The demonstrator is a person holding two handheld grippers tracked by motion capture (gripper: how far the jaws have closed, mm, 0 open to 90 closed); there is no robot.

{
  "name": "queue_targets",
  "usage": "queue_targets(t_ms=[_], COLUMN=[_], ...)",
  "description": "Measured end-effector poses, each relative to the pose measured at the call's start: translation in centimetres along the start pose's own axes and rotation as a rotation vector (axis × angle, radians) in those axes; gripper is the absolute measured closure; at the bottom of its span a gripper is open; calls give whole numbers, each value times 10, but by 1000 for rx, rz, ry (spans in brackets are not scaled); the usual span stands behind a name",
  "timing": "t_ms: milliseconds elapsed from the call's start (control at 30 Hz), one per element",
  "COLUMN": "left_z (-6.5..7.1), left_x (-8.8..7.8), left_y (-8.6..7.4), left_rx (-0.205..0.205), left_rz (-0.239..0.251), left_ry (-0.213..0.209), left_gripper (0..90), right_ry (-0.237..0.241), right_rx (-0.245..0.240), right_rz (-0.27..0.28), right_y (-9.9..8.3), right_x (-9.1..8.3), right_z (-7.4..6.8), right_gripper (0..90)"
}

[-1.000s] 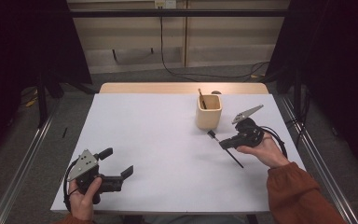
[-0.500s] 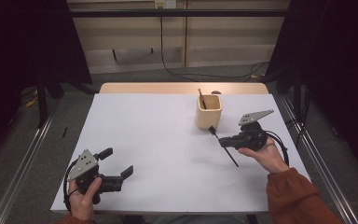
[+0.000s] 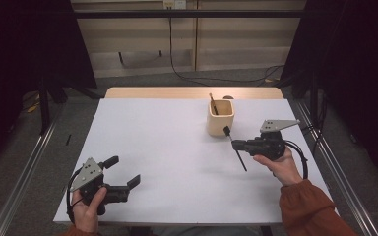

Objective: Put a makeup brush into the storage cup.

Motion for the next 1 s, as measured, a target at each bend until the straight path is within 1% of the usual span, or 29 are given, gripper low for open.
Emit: queue_targets(t_ms=[67,200,267,300,400,433,500,633,1000], left_z=[0,1,1,1,1,1,1,0,1], left_x=[0,0,0,0,0,0,0,0,0], left_y=[0,0,0,0,0,0,0,0,0], left_rx=[1,-2,2,2,0,-1,0,-2,0], left_rz=[0,-1,-1,-1,0,1,0,1,0], left_ry=[0,-1,-2,-2,-2,-2,-2,-1,0], left_gripper=[13,13,13,13,13,13,13,13,13], right_ry=[7,5,4,-5,-27,-23,-32,-29,-28], right_rx=[-12,-27,-21,-24,-2,9,5,-10,-16], right_rz=[36,88,116,128,149,158,165,183,218], right_y=[2,5,7,7,6,6,6,10,22], right_x=[-1,-3,-5,-6,-8,-8,-9,-11,-18], right_z=[-2,-5,-5,-4,-1,0,1,-2,-2], right_gripper=[859,859,859,859,859,859,859,858,859])
Point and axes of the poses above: each handheld gripper's, and its own axes: x roughly forward along the jaws, y roughly out of its top, z roughly to its right, the point moved 6 cm from there along x, roughly forward along the jaws, and after that the axes turned 8 degrees about y, right-handed, at the moved point
